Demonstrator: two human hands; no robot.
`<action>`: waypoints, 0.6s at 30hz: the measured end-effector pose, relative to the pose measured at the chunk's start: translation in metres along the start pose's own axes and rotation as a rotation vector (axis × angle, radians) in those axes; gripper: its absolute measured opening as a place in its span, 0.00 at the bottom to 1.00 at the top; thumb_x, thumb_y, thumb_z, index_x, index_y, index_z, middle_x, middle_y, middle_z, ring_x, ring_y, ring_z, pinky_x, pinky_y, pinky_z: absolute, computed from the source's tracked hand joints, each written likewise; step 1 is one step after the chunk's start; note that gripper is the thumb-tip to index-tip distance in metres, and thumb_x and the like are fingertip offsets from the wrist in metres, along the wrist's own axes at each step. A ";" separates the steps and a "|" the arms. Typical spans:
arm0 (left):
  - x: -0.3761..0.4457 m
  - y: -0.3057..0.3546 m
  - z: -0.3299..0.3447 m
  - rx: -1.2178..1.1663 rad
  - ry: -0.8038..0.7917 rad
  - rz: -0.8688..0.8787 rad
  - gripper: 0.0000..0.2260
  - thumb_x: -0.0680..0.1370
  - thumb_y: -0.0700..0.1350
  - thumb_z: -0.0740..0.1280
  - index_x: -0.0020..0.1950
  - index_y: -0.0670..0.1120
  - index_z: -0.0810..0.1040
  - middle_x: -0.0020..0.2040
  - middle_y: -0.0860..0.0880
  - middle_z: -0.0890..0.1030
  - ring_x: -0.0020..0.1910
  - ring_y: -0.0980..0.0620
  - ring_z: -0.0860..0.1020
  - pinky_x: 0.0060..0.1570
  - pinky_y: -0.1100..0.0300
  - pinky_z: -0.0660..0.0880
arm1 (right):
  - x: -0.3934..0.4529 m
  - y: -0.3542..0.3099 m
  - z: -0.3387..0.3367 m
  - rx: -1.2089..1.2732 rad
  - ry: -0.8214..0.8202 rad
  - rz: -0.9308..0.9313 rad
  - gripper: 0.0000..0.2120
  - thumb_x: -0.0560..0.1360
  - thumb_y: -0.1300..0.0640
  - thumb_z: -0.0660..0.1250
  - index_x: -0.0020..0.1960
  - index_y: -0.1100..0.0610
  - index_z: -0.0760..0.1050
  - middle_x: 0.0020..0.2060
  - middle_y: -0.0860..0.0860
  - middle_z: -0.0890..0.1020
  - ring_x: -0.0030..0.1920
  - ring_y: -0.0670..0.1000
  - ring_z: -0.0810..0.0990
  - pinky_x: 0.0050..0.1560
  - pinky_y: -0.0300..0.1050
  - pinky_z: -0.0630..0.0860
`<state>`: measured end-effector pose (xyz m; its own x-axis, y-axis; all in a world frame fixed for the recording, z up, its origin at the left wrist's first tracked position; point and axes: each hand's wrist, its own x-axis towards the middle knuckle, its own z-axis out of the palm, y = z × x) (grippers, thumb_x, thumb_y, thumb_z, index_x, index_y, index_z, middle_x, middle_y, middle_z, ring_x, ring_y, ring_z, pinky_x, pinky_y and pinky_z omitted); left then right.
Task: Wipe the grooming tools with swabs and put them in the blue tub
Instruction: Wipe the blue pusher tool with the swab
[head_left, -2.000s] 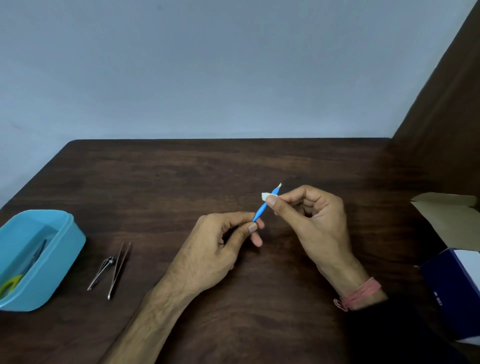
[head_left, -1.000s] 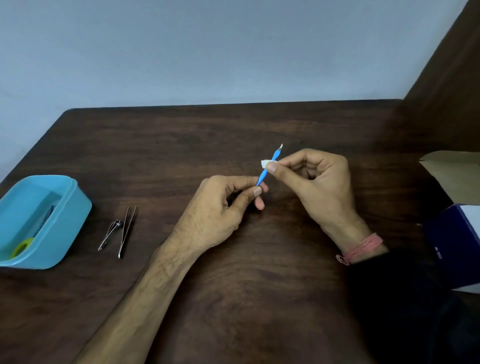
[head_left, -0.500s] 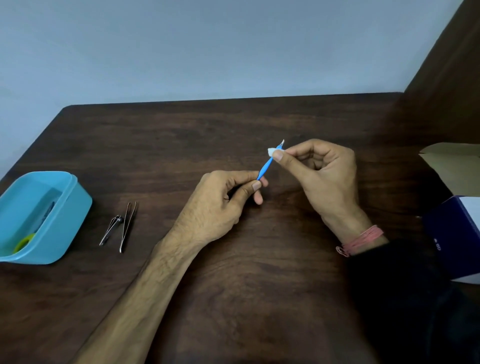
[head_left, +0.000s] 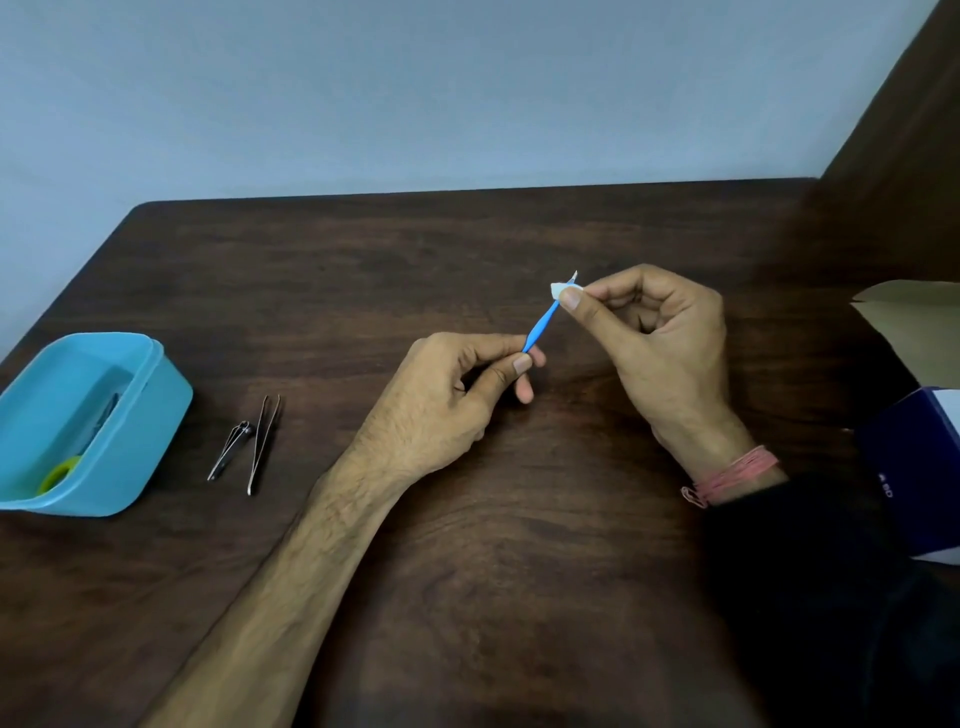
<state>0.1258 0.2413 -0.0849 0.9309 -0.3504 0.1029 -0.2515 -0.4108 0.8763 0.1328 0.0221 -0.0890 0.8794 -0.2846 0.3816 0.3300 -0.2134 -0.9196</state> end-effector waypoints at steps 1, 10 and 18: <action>0.000 0.000 0.000 0.001 -0.001 0.000 0.09 0.89 0.47 0.68 0.61 0.52 0.88 0.43 0.54 0.88 0.24 0.54 0.75 0.25 0.65 0.72 | -0.001 0.000 0.000 -0.003 -0.003 0.001 0.09 0.76 0.51 0.84 0.45 0.54 0.87 0.41 0.54 0.90 0.38 0.73 0.82 0.36 0.64 0.78; 0.001 0.002 -0.001 -0.001 0.007 -0.006 0.10 0.89 0.47 0.68 0.65 0.52 0.88 0.43 0.55 0.88 0.24 0.55 0.75 0.25 0.66 0.72 | 0.001 0.002 0.001 -0.015 -0.006 -0.001 0.10 0.76 0.50 0.84 0.45 0.55 0.88 0.39 0.52 0.89 0.33 0.68 0.80 0.33 0.60 0.74; -0.001 0.001 0.000 -0.018 0.015 -0.023 0.09 0.89 0.47 0.68 0.64 0.52 0.88 0.43 0.52 0.88 0.24 0.53 0.75 0.23 0.63 0.72 | 0.000 0.004 0.001 0.004 -0.023 0.019 0.10 0.76 0.51 0.84 0.45 0.56 0.88 0.40 0.52 0.90 0.34 0.57 0.80 0.34 0.59 0.75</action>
<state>0.1249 0.2414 -0.0841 0.9402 -0.3286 0.0895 -0.2254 -0.4034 0.8868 0.1344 0.0220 -0.0930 0.8932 -0.2667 0.3621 0.3147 -0.2045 -0.9269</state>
